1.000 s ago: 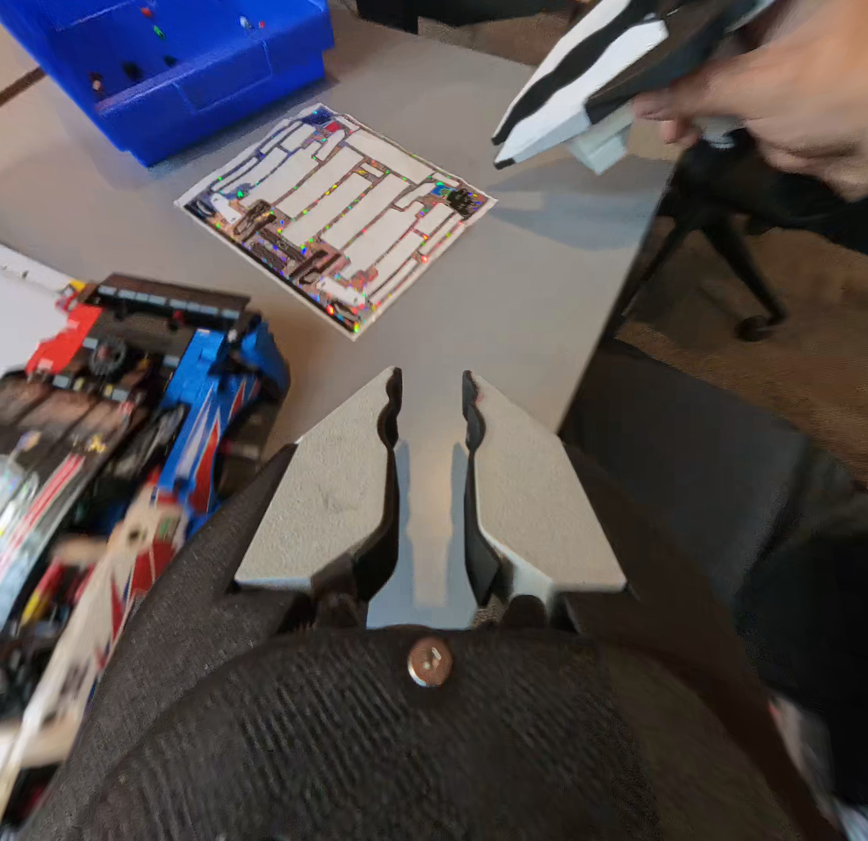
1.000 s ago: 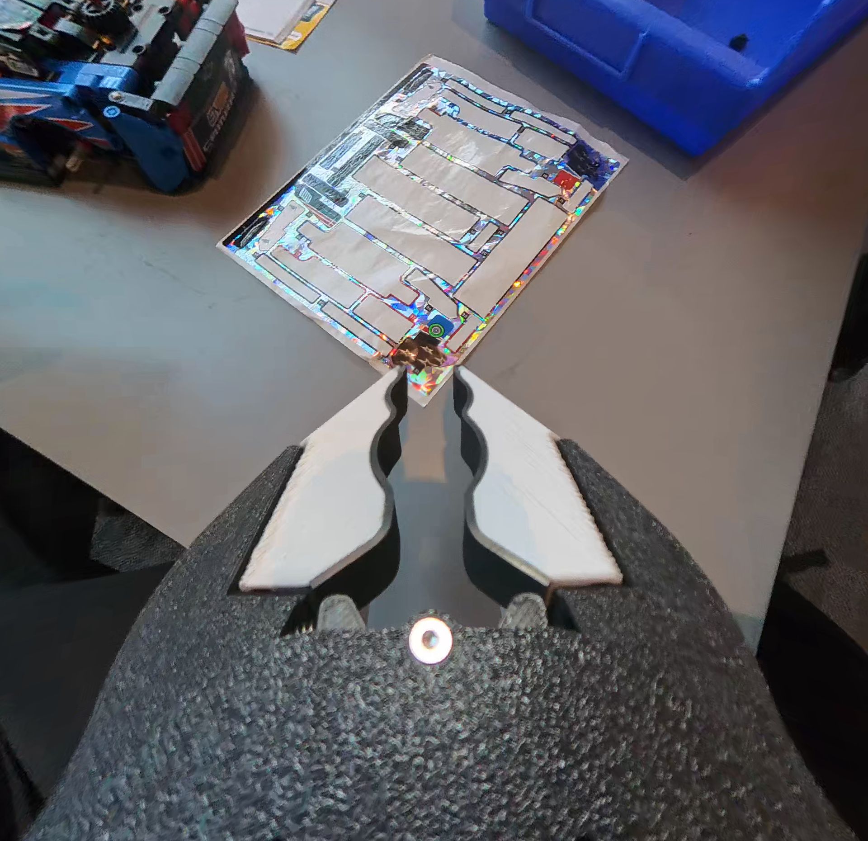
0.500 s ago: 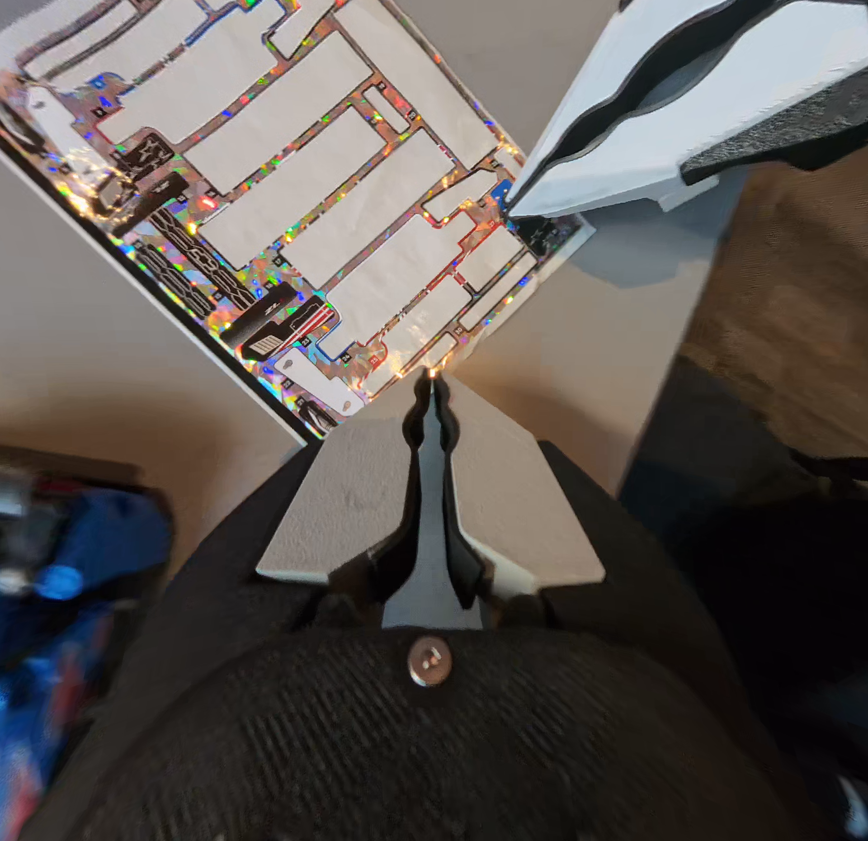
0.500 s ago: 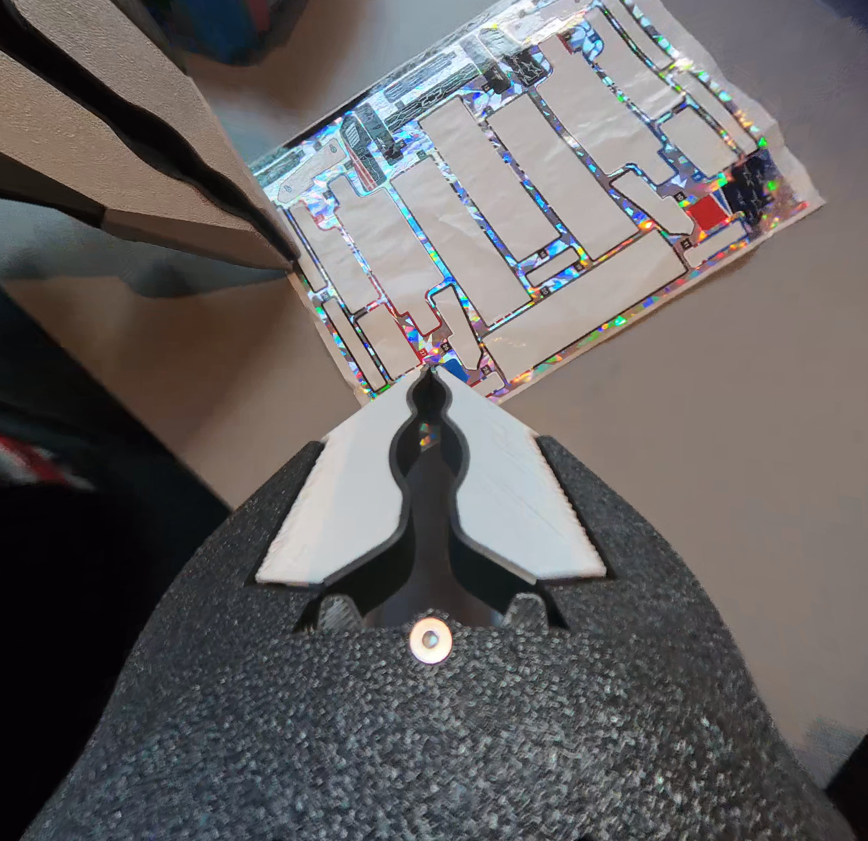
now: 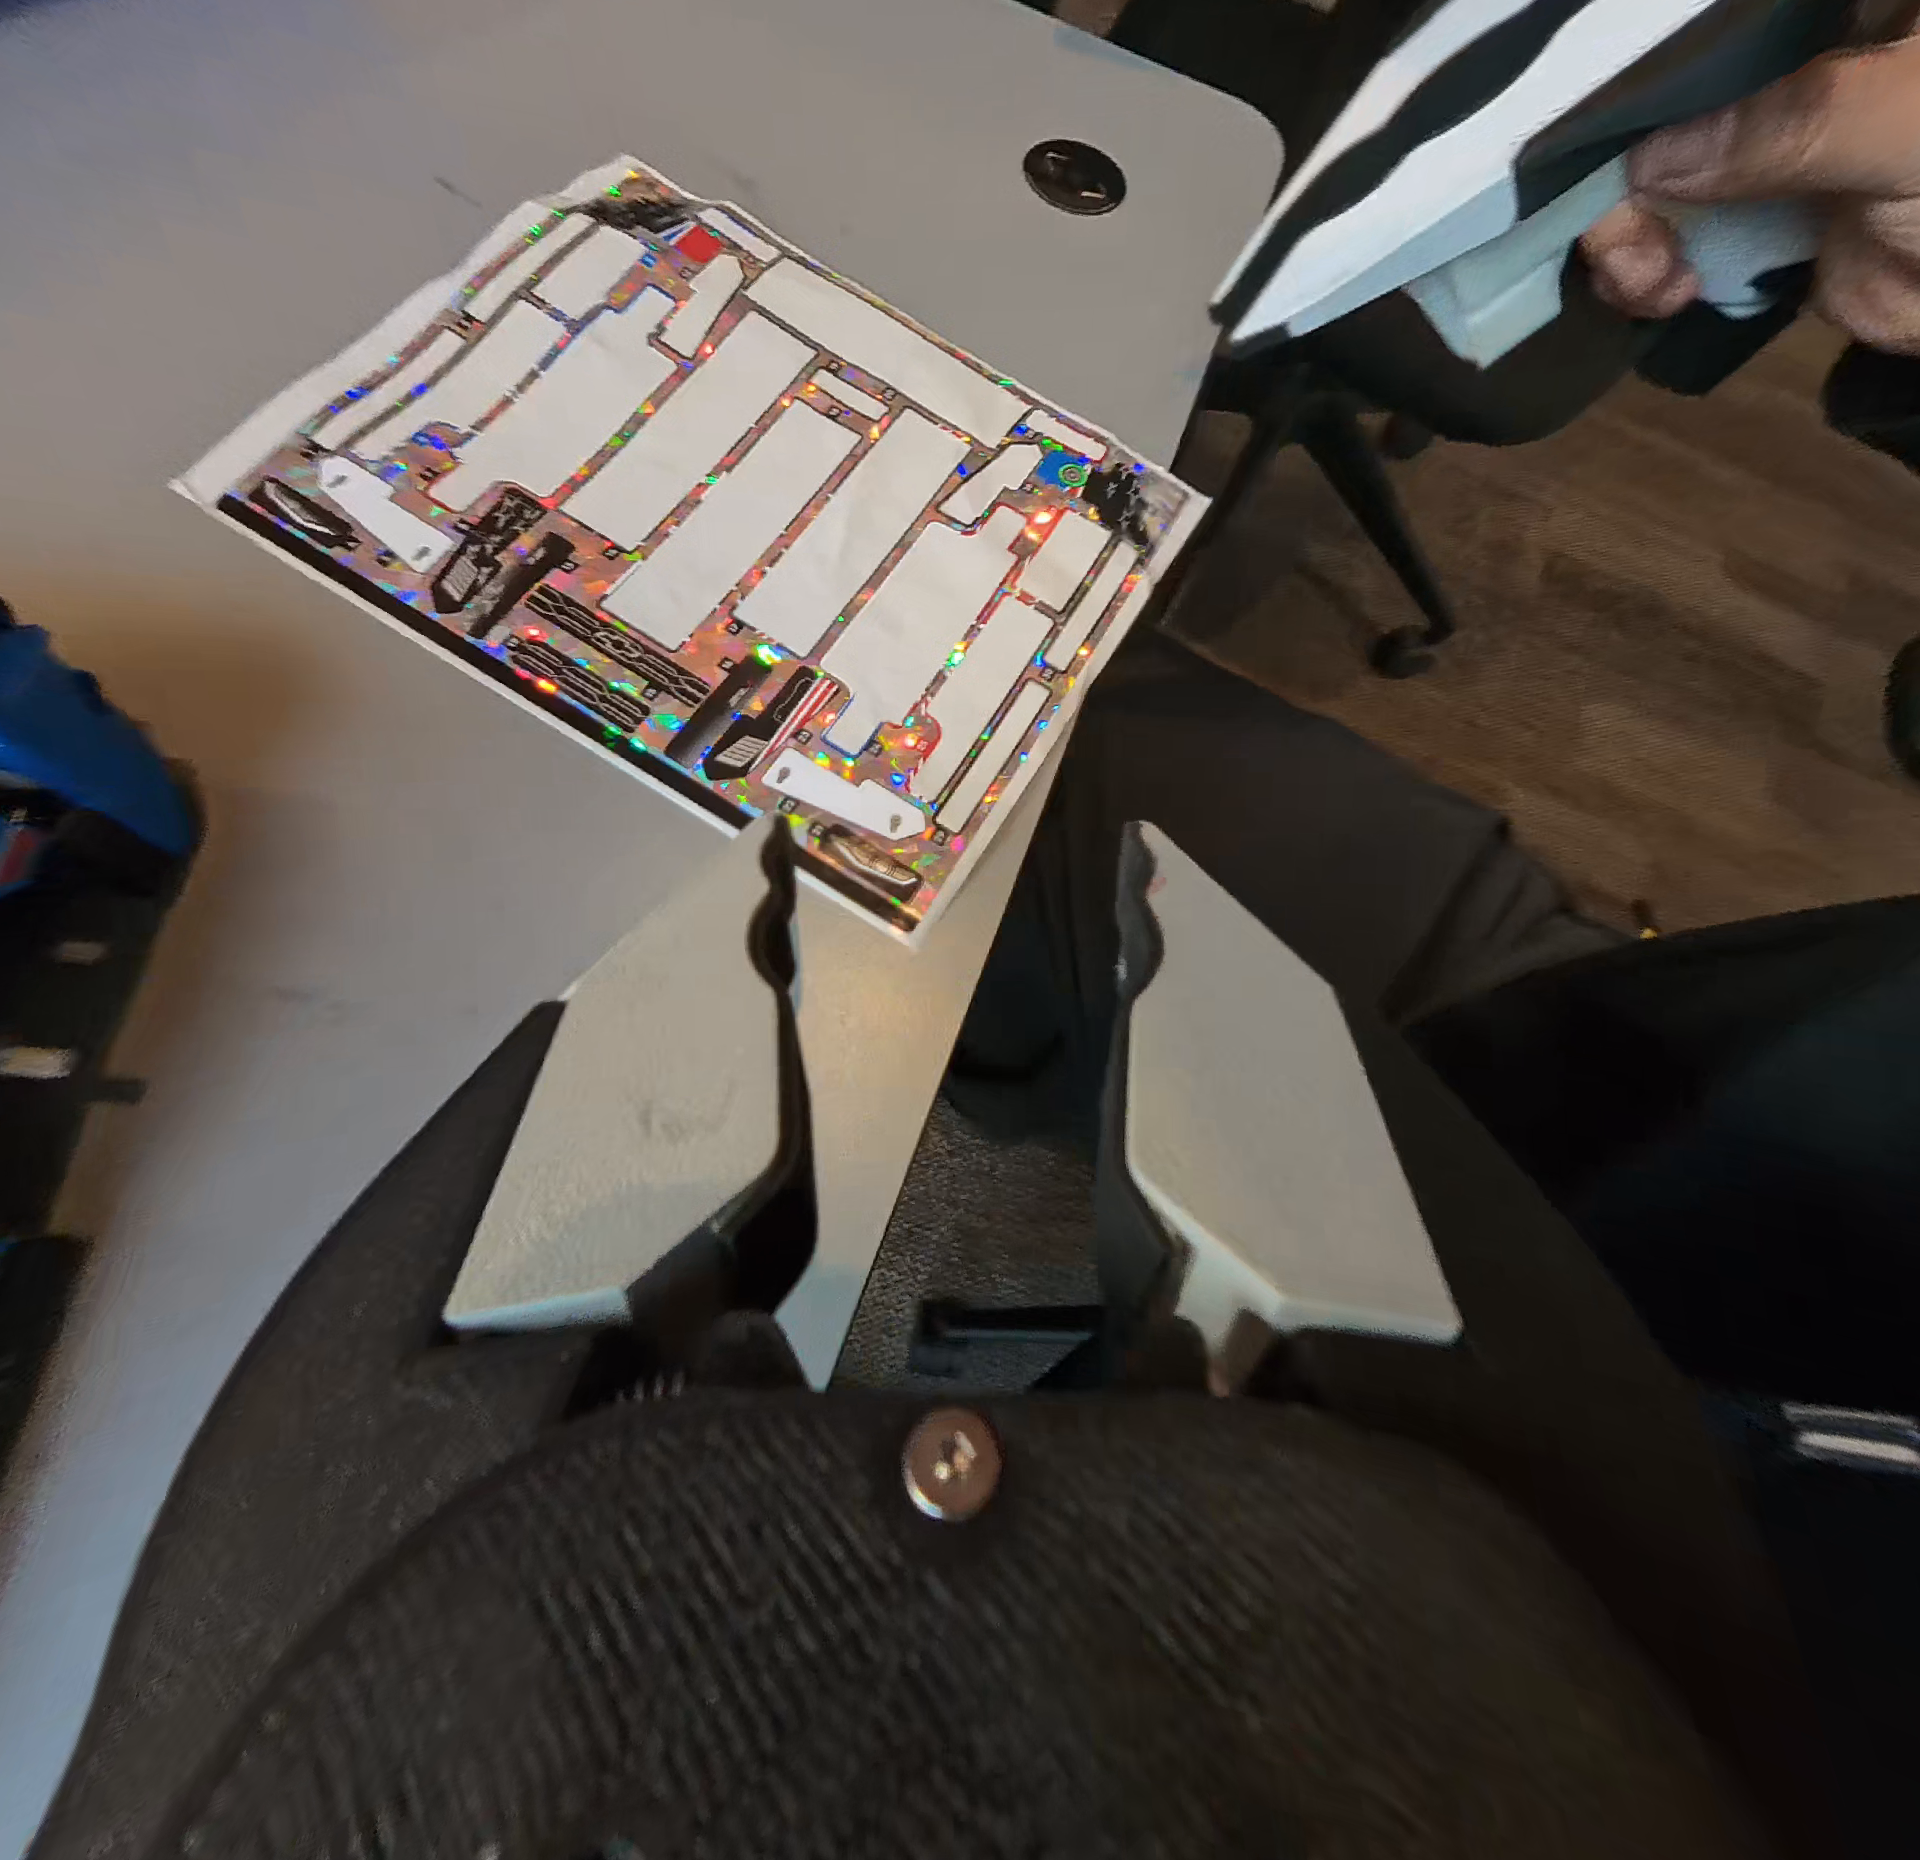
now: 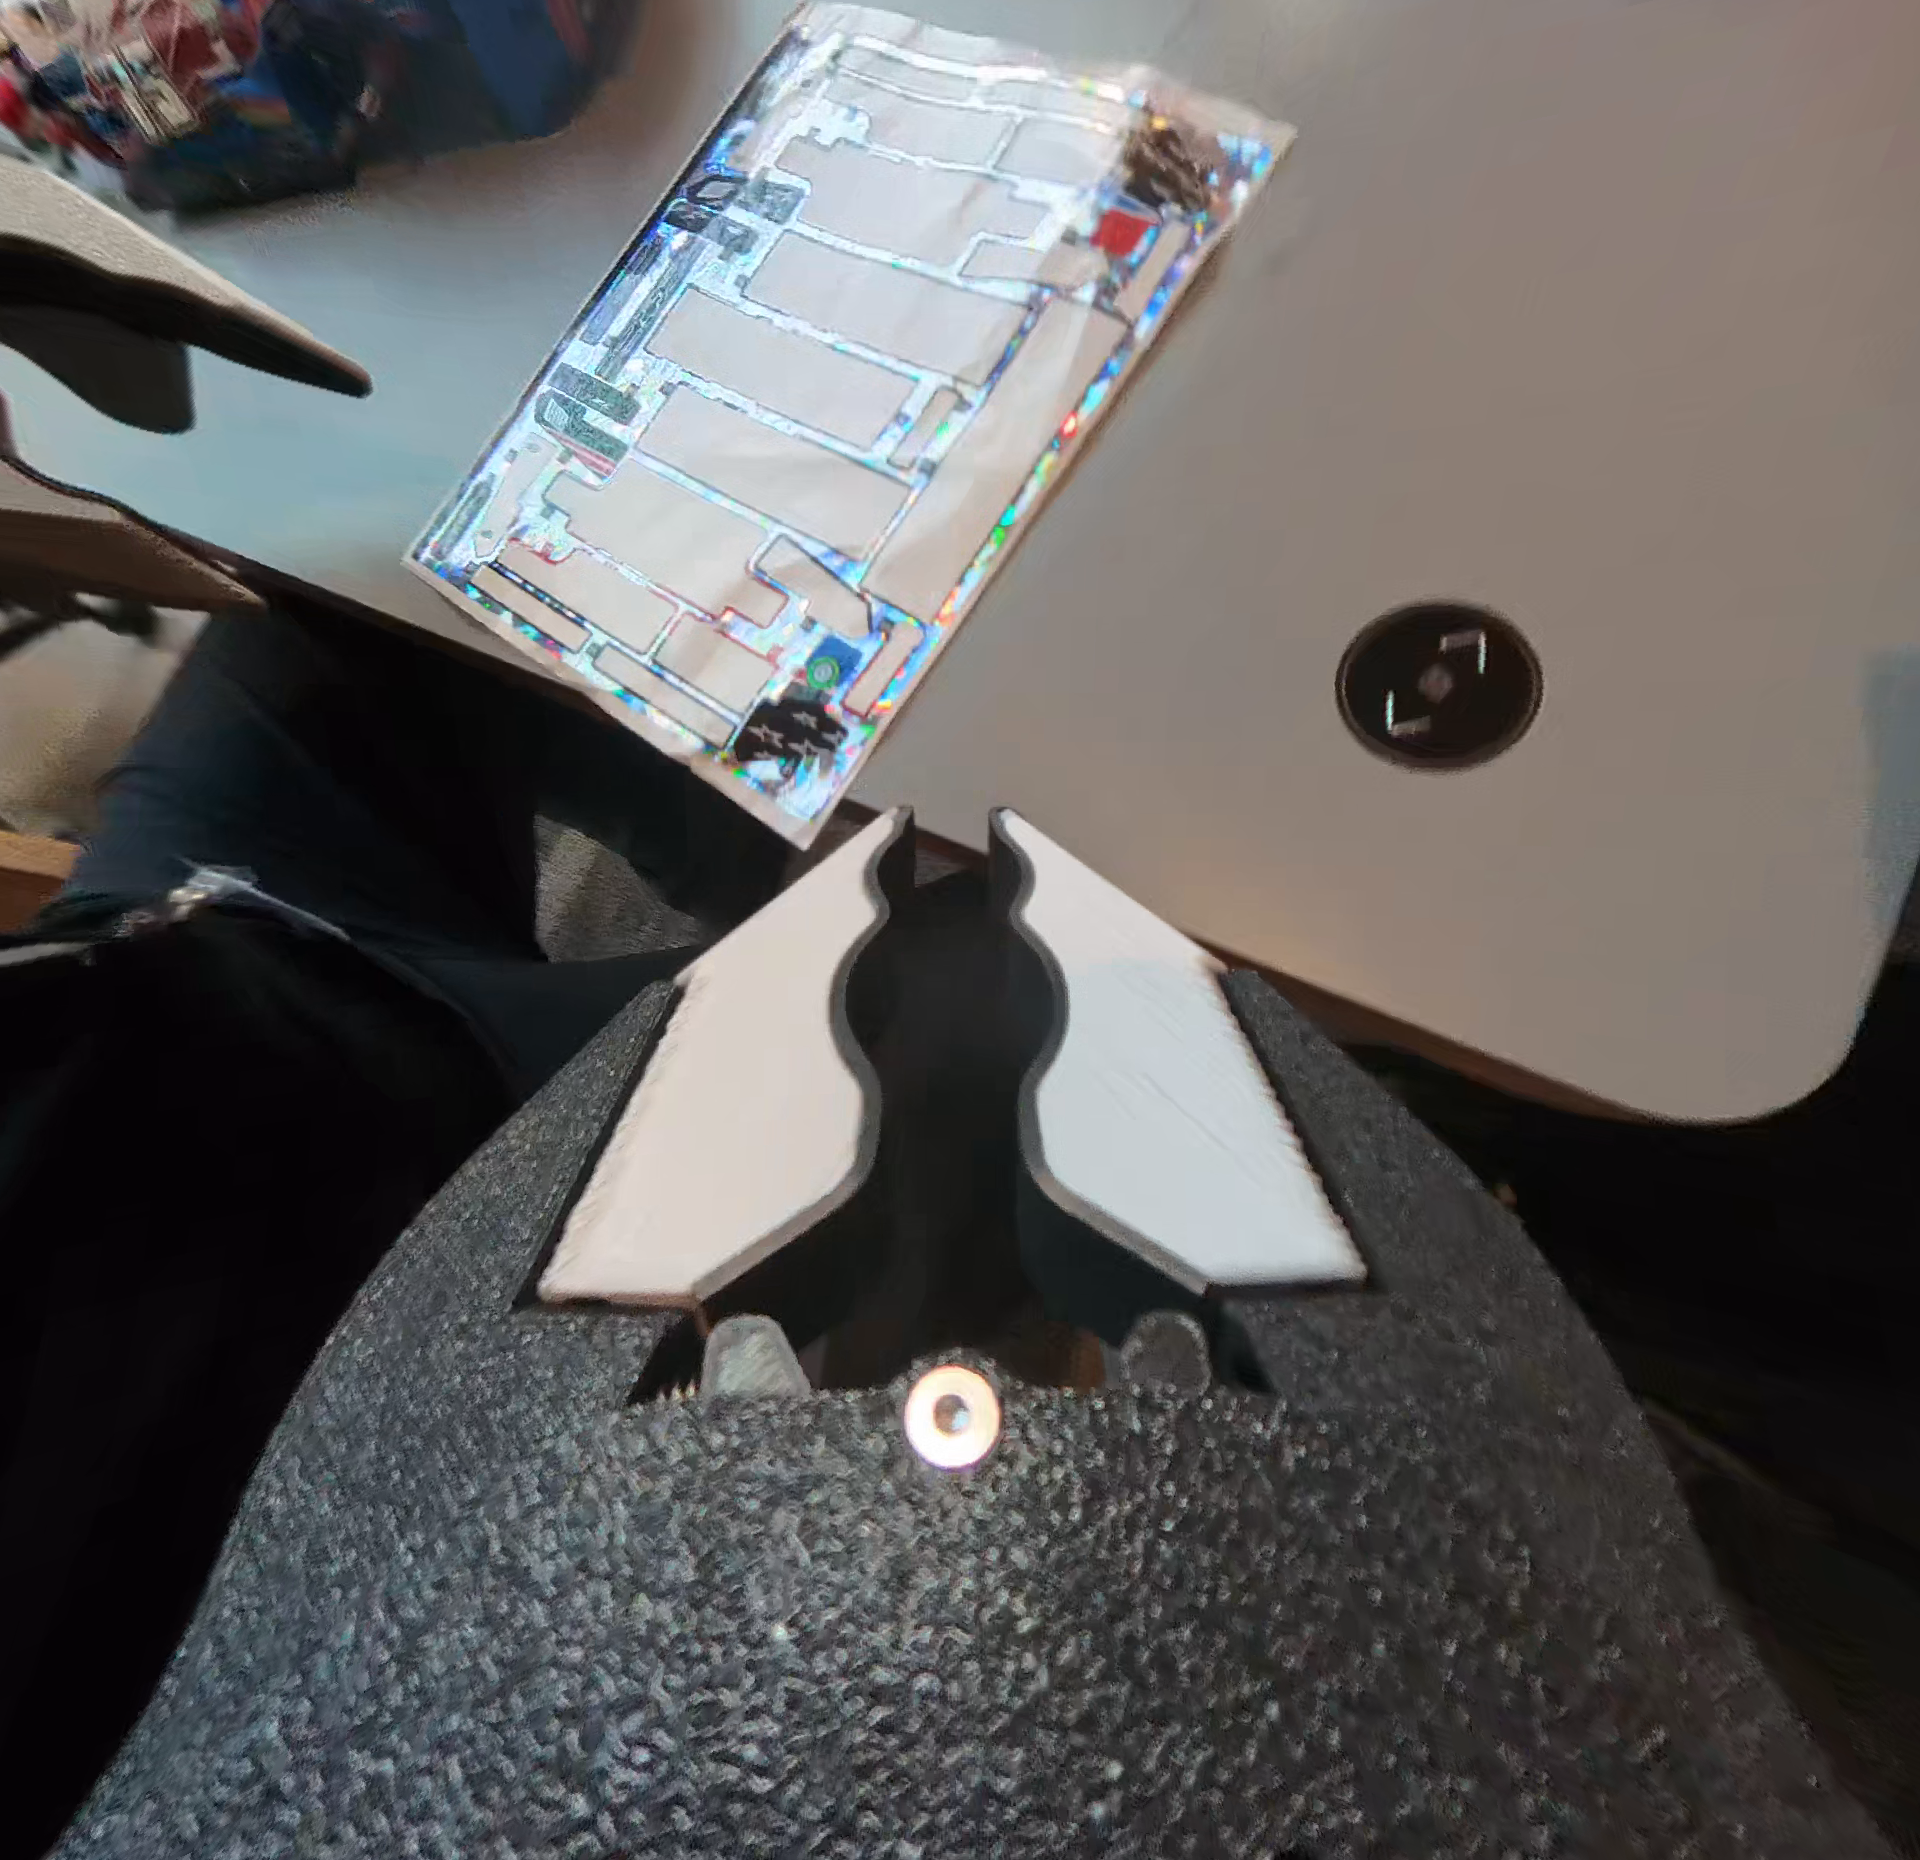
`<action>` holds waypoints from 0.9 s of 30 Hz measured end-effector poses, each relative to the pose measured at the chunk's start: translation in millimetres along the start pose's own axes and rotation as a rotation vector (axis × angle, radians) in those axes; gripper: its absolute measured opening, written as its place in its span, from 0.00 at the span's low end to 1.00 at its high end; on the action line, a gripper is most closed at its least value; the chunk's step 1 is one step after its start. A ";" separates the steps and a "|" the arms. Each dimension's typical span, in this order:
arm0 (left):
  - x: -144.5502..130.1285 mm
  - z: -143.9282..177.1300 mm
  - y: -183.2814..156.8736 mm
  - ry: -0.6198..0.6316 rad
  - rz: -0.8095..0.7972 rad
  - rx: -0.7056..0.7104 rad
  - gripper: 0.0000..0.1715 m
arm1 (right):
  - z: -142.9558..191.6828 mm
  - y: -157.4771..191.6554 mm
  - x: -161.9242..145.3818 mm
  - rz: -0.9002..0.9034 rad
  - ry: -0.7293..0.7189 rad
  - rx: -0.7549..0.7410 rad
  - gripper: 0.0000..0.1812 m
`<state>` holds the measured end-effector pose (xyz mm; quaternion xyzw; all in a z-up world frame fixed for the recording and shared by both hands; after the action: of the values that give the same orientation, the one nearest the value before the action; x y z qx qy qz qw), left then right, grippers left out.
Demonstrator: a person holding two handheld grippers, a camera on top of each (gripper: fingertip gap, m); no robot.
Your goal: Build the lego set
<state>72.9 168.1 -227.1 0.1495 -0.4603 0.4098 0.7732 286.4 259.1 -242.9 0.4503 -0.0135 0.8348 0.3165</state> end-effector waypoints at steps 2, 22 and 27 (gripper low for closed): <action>-0.4 -0.1 -9.3 -0.008 -0.046 -0.012 0.37 | 4.5 -2.7 -14.7 -0.101 -0.015 0.039 0.08; -16.4 -39.7 -52.4 0.032 -0.372 0.120 0.27 | -4.0 15.5 -43.8 -0.318 -0.079 0.216 0.15; -17.0 -39.6 -46.8 0.045 -0.352 0.137 0.27 | -15.3 18.7 -42.2 -0.333 -0.066 0.274 0.16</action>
<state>128.2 154.7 -255.5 0.2710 -0.3806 0.3018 0.8310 281.5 227.1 -279.2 0.5122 0.1644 0.7497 0.3854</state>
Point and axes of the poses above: each gripper's, where its closed fingertips meet, z back along the fingers, x out of its top, y = z × x across the jaws, the point moved 5 cm from there along z, back along the fingers, and after that the axes turned 7 degrees about -y, right-handed, at the moved point
